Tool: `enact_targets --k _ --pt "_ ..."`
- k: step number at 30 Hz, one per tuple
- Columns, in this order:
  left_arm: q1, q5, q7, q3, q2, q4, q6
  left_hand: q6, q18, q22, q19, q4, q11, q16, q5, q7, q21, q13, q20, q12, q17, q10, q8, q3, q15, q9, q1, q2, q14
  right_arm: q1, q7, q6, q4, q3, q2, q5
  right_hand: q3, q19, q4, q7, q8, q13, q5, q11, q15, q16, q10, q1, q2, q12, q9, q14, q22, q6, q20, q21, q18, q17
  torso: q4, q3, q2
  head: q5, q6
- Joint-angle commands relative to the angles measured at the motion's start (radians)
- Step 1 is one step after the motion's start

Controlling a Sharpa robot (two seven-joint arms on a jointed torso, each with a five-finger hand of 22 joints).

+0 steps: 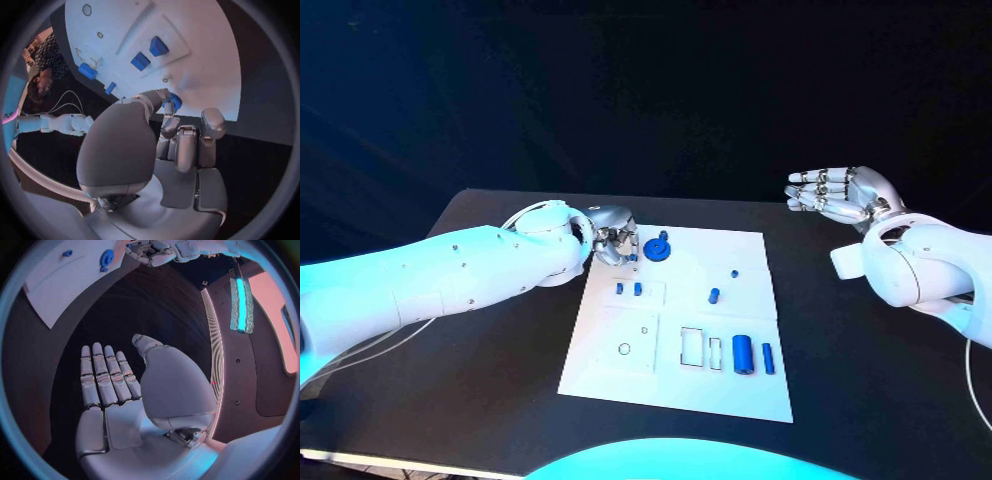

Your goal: Assemble the parts on the task board

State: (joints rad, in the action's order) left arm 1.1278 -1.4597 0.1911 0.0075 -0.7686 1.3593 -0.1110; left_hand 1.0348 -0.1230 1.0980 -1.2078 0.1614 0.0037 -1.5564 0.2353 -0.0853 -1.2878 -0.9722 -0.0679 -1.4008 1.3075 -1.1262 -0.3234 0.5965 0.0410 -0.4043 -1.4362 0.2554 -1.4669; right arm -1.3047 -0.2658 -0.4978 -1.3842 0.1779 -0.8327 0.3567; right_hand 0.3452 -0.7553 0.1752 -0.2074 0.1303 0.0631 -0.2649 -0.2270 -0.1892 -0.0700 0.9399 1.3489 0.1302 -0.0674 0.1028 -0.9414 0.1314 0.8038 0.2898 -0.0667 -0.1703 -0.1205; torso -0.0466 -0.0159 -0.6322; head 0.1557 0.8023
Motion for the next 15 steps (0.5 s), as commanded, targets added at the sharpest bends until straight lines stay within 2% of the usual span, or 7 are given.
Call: enact_targets --k 1,15 --pt "0.002 -0.006 0.007 0.0 0.0 -0.001 0.037 0.007 0.008 0.0 -0.007 0.0 0.001 -0.005 0.002 -0.001 -0.006 0.001 0.002 0.001 0.116 -0.004 -0.001 0.003 0.004 -0.006 0.01 0.003 -0.04 0.001 -0.011 0.011 0.0 0.0 0.0 0.004 0.0 -0.002 -0.001 -0.077 -0.005 0.0 0.003 0.001 0.0 0.003 0.005 0.002 -0.007 0.002 -0.001 -0.009 -0.001 0.007 -0.001 -0.004 0.002 0.001 -0.0003 -0.0008 0.0 0.002 0.001" --pt "0.001 -0.02 0.011 -0.004 0.001 -0.016 0.059 0.007 0.008 0.002 -0.009 0.0 0.001 -0.005 0.001 0.0 -0.007 -0.002 0.002 0.0 0.116 -0.007 -0.002 0.004 0.005 -0.007 0.011 0.003 -0.04 0.001 -0.011 0.01 -0.001 0.0 -0.001 0.004 -0.001 -0.001 -0.001 -0.077 -0.006 0.0 0.003 0.001 -0.001 0.003 0.005 -0.001 -0.007 0.002 -0.002 -0.008 -0.004 0.006 0.0 -0.004 0.002 0.003 -0.002 -0.0017 0.0 0.004 0.001"
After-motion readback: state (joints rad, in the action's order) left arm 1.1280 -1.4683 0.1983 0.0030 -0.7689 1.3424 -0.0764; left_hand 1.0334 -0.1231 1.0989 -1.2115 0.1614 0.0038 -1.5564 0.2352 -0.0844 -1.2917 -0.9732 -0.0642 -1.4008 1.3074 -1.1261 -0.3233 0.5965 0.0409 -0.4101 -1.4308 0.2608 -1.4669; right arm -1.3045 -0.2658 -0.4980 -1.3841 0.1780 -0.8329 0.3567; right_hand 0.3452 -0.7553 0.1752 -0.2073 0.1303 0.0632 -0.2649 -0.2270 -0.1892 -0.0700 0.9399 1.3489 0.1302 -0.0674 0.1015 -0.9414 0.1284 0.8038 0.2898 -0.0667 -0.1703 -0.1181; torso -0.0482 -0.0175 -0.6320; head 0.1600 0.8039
